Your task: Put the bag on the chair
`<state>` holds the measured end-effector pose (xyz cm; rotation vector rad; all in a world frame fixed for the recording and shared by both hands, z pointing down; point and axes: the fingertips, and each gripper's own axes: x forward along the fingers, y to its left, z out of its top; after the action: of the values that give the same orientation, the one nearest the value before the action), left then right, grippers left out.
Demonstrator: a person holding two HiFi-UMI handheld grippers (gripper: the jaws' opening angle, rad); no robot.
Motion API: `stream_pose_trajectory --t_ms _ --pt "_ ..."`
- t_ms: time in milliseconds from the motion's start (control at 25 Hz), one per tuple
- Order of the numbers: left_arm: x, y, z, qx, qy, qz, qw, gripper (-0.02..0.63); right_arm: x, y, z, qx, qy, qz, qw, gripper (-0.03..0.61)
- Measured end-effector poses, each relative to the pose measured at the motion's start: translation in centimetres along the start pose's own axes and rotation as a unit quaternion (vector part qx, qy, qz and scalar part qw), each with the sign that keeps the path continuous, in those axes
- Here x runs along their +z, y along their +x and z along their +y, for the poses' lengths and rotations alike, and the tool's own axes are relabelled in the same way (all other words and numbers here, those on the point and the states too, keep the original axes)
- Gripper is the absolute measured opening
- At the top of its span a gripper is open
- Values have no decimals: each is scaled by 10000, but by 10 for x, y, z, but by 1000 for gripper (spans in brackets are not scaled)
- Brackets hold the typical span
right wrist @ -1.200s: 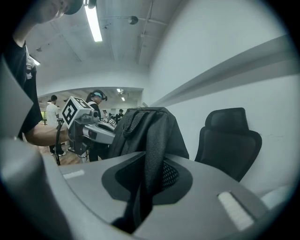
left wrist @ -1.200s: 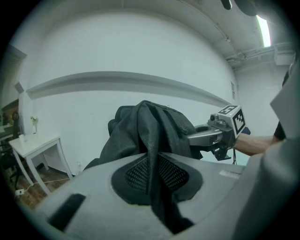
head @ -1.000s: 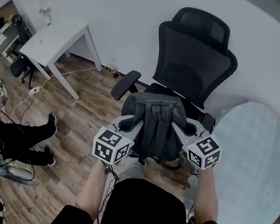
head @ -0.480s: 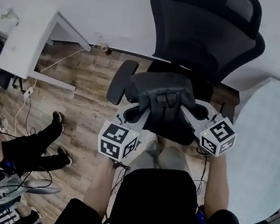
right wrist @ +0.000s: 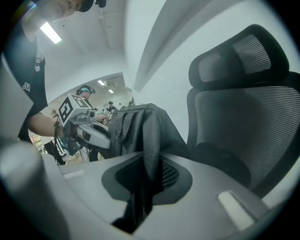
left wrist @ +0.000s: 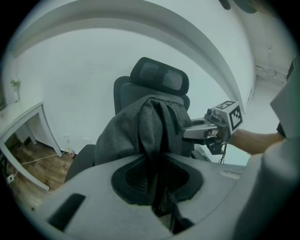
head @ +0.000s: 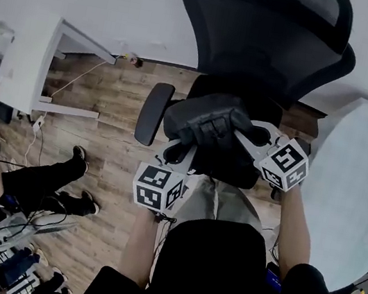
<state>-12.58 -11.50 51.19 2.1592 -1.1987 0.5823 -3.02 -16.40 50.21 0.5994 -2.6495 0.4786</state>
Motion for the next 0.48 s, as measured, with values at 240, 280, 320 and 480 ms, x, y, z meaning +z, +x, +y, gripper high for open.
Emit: stream_pose_trajectory --t_ms 240,280,320,480 --pt "2 23 16 192 -357 -174 9990 48 2 20 -25 49 -313 131 9994 49" --pt "1 28 24 241 -491 -211 9983 48 1 28 -30 43 -303 157 9994 49" --pt "1 35 35 293 -613 -245 9974 48 0 38 -36 22 -294 189 9994 49" --pt "8 71 78 515 -741 -250 9956 48 -2 83 -75 -183 -268 285 9991 52"
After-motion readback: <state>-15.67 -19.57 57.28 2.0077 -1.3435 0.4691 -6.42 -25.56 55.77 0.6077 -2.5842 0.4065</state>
